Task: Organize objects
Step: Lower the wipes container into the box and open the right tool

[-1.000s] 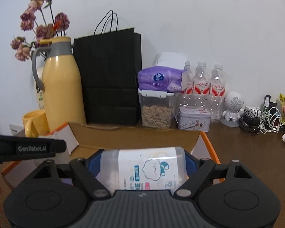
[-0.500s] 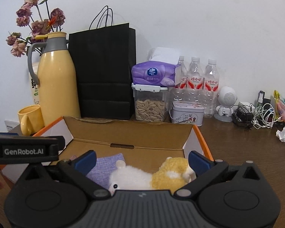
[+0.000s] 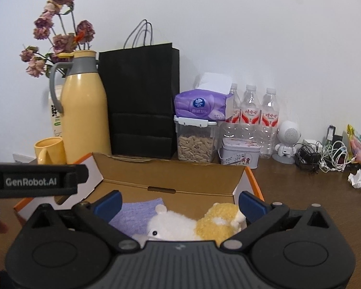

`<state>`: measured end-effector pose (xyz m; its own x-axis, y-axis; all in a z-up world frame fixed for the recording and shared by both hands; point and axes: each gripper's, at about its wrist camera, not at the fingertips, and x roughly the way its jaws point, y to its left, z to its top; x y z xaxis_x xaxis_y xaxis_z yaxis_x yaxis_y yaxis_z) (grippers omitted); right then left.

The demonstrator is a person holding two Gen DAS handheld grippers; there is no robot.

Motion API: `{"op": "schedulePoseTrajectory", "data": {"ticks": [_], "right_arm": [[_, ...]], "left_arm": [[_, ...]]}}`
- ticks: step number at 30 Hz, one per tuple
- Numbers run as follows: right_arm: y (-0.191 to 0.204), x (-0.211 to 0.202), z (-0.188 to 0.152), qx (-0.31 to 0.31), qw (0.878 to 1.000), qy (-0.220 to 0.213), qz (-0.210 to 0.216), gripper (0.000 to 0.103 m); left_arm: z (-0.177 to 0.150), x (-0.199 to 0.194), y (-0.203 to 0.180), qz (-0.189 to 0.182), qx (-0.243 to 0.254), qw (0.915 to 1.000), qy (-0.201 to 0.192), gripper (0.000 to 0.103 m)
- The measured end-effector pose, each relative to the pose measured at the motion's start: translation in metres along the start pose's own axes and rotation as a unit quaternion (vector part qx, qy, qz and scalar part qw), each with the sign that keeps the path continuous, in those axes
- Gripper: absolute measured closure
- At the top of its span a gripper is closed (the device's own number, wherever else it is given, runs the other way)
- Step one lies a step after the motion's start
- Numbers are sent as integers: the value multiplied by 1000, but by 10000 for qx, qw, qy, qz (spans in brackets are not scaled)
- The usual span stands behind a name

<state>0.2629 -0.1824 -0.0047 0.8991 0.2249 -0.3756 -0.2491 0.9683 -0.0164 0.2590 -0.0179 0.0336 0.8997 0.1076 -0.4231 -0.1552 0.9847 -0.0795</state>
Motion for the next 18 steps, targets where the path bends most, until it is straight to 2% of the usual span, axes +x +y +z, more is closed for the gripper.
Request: {"op": "schedulePoseTrajectory", "data": {"ticks": [11,18], "right_arm": [[-5,-51,-20,-212,9996,-182,-54,0],[-16,-78,-41,-286,9995,15,-91,0]], "left_arm": [[-16,-52,5,-261,235,9989,-317,0],[-44,-77,12,-340,493,9981,-168,0]]}}
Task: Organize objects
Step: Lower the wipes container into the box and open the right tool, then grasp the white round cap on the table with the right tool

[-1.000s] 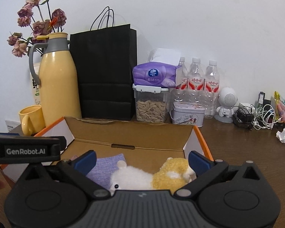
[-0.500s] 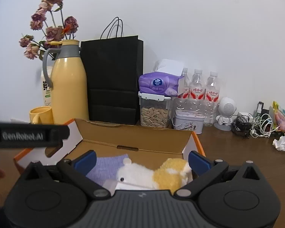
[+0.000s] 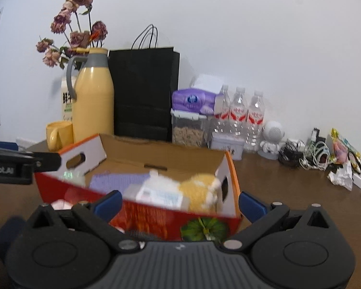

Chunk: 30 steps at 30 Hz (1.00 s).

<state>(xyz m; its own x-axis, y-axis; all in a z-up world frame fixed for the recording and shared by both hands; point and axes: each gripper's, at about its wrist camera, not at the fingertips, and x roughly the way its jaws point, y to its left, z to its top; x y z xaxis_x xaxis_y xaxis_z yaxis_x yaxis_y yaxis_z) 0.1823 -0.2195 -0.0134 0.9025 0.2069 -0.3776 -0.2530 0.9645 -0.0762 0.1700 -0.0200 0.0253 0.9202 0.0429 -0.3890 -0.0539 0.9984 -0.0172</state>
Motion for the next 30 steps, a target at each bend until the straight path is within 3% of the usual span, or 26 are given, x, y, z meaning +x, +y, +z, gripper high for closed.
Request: {"op": "schedulePoseTrajectory", "data": {"ticks": [16,18,22,25,30], "right_arm": [[-30,-32,-63,211,9955,925,19,3],[-30,-28,-66,242,9946,1007,28,14],[-35,-22,-69,405,9925,1156,41,21],[-43,-14,-73,676,9885,1353,85,32],[-45,-13,-74,760,9885,1308,78,50]], "left_arm": [[-33,-25,28,246,-102,9991,325,0],[-34,-25,28,246,-98,9990,350,0],[-36,-29,30,252,-118,9989,365,0],[-37,-30,32,278,-152,9988,380,0],[-39,-31,35,304,-176,9985,430,0]]}}
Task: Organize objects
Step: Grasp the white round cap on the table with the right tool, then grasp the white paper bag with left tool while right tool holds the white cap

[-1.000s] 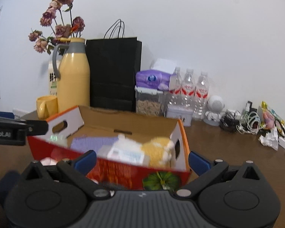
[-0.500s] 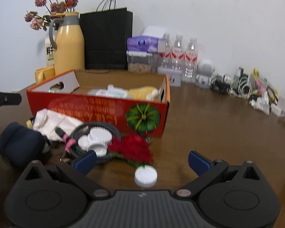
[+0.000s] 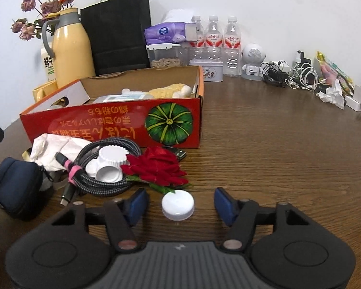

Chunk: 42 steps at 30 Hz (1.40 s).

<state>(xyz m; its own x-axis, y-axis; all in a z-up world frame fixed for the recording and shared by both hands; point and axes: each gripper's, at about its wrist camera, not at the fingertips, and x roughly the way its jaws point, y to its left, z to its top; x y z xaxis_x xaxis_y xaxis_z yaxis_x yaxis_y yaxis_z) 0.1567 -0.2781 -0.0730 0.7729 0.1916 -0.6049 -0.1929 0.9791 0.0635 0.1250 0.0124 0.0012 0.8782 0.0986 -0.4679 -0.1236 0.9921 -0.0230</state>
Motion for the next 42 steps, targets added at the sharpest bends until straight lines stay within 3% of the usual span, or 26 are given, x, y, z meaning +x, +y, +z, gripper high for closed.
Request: {"op": "schedulePoseTrajectory", "data": {"ticks": [3,5,16,31,36,42], "right_arm": [[2,-1,0,-32,10000,-25,21,70],[1,-1,1,-8,10000,-38,21,76],[5,-9,-1,-73,9996,-241,82,76],[7,-24,-3,-118,9974,-714,68,76],[7,-27,-4,-135,9964,-833,88,76],[8,-29,-4,-164,9953,-945,115,76]], "left_arm": [[0,0,0,6,4,10000,19,0],[-1,0,0,13,8,10000,34,0],[-1,7,-1,-1,26,9998,210,0],[16,51,-40,-423,167,9967,676,0],[16,67,-41,-381,-127,9945,963,0],[13,73,-37,-479,-412,9925,1045,7]]}}
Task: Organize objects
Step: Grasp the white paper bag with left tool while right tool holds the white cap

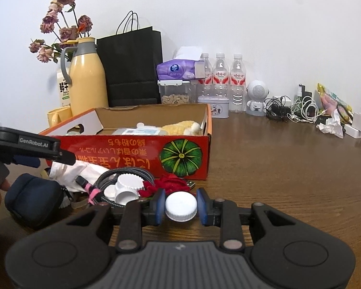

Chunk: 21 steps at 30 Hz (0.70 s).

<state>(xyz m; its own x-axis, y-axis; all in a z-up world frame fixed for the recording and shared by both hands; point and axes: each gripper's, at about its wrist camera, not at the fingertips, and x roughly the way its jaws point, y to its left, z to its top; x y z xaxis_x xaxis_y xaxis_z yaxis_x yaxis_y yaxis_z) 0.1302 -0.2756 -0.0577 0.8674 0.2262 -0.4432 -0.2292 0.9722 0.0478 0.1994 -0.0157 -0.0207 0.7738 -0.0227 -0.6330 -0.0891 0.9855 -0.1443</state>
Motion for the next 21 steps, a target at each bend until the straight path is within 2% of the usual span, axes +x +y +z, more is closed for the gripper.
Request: {"op": "schedulePoseTrajectory", "data": {"ticks": [3,5,9,11,14,21], "right_arm": [[1,0,0,-31,10000,3,11,76],[1,0,0,-36,10000,11,12,76],[2,1,0,-51,10000,39,4,76],[2,2,1,-56,10000,47,-2,76],[3,2,1,-65,10000,65,-11,76],[3,3,0,-77,9999,71,-19,76]], "left_arm": [[0,2,2,-91,-188,9998,43,17],[0,5,2,-98,-267,9996,58,30],[-2,9,5,-235,-484,9983,223,48],[-3,7,7,-227,-532,9982,142,64],[-2,2,7,-244,-552,9982,7,71],[-4,-7,8,-406,-600,9972,-203,77]]}}
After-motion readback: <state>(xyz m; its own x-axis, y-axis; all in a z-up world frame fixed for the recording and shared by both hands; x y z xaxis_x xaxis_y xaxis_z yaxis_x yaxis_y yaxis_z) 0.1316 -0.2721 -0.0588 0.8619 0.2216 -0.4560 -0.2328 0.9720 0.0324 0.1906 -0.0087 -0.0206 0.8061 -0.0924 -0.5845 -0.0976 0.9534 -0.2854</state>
